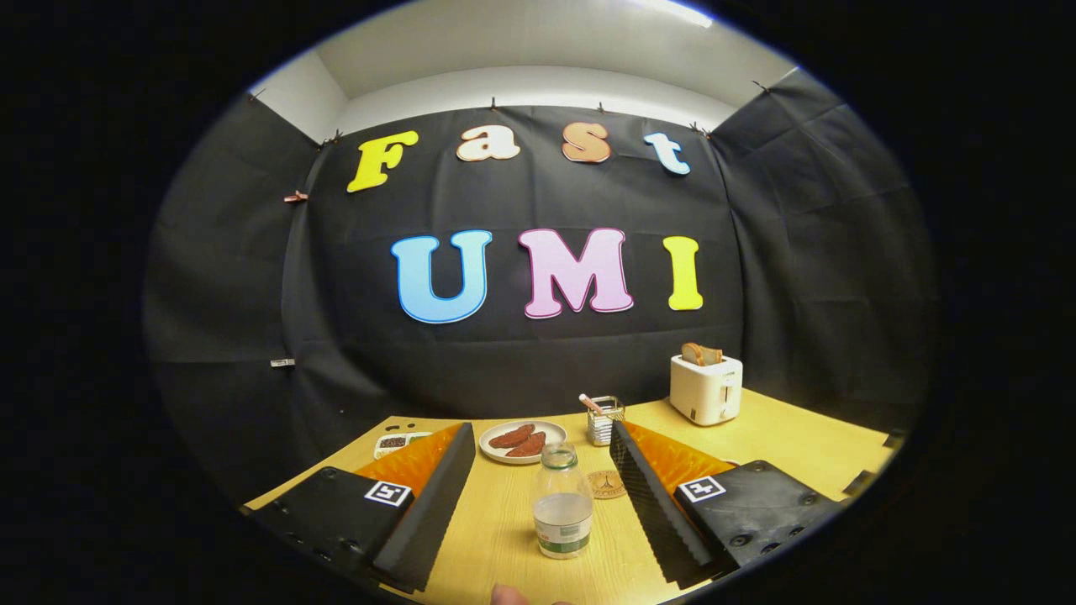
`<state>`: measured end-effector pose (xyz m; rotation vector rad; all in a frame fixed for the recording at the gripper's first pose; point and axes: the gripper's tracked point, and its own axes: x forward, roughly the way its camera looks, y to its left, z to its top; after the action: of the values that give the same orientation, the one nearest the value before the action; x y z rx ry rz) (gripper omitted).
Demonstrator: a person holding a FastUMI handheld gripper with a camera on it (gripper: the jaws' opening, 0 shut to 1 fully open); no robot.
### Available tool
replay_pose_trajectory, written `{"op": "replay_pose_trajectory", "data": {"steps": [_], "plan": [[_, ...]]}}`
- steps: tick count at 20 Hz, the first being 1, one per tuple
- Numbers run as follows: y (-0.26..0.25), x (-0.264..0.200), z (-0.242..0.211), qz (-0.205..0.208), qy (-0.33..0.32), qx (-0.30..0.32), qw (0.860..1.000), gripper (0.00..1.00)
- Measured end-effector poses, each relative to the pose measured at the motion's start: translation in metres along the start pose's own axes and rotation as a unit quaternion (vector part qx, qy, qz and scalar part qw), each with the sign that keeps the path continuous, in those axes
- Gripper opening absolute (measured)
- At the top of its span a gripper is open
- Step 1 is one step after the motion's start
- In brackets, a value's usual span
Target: Take the bottle from table, then pour the juice into the cup, finally place the bottle on the coaster
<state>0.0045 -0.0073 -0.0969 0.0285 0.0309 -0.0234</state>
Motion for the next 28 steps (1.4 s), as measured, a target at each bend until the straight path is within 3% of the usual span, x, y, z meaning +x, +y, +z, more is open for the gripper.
{"op": "replay_pose_trajectory", "data": {"steps": [11,20,22,26,28], "plan": [[-0.012,0.025,-0.109,-0.016,0.033,-0.020,0.999,0.99],[-0.021,0.055,-0.163,-0.040,0.058,-0.035,0.997,0.99],[-0.019,0.055,-0.159,-0.041,0.056,-0.031,0.997,0.78],[-0.021,0.061,-0.152,-0.035,0.069,-0.028,0.997,0.76],[-0.022,0.059,-0.135,-0.037,0.063,0.005,0.997,0.75]]}}
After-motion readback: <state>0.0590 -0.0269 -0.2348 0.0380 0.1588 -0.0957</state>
